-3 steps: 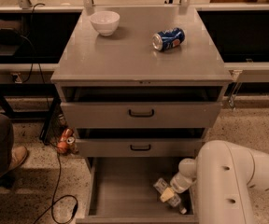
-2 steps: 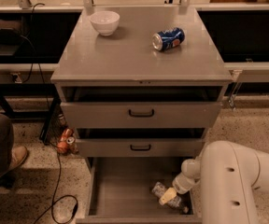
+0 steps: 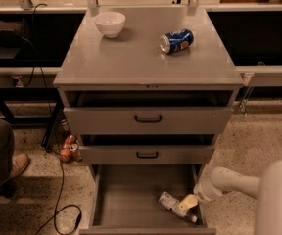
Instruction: Place blue plastic bottle into bottom drawer
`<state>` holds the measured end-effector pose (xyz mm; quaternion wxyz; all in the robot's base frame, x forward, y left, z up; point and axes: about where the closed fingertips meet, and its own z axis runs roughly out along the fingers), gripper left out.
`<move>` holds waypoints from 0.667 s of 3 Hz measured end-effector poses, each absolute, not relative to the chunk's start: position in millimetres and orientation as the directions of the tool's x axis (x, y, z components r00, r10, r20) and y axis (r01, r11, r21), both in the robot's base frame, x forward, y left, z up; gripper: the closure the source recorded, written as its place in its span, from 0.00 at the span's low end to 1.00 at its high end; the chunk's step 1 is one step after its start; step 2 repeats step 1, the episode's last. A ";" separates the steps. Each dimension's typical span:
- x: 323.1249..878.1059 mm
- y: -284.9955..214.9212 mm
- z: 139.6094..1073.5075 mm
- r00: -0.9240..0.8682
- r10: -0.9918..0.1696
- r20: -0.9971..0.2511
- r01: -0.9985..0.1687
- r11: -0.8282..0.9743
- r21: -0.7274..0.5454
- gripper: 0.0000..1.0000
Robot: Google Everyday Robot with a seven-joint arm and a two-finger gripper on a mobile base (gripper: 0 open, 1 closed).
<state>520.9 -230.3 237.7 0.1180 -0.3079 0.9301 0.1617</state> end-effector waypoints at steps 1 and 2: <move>515.2 -240.7 282.7 -0.749 -0.513 -0.420 -0.633 0.740 0.226 0.00; 515.2 -240.7 282.7 -0.749 -0.513 -0.420 -0.633 0.740 0.226 0.00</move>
Offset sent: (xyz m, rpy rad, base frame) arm 0.0000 0.0000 0.0000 0.0000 0.0000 0.0000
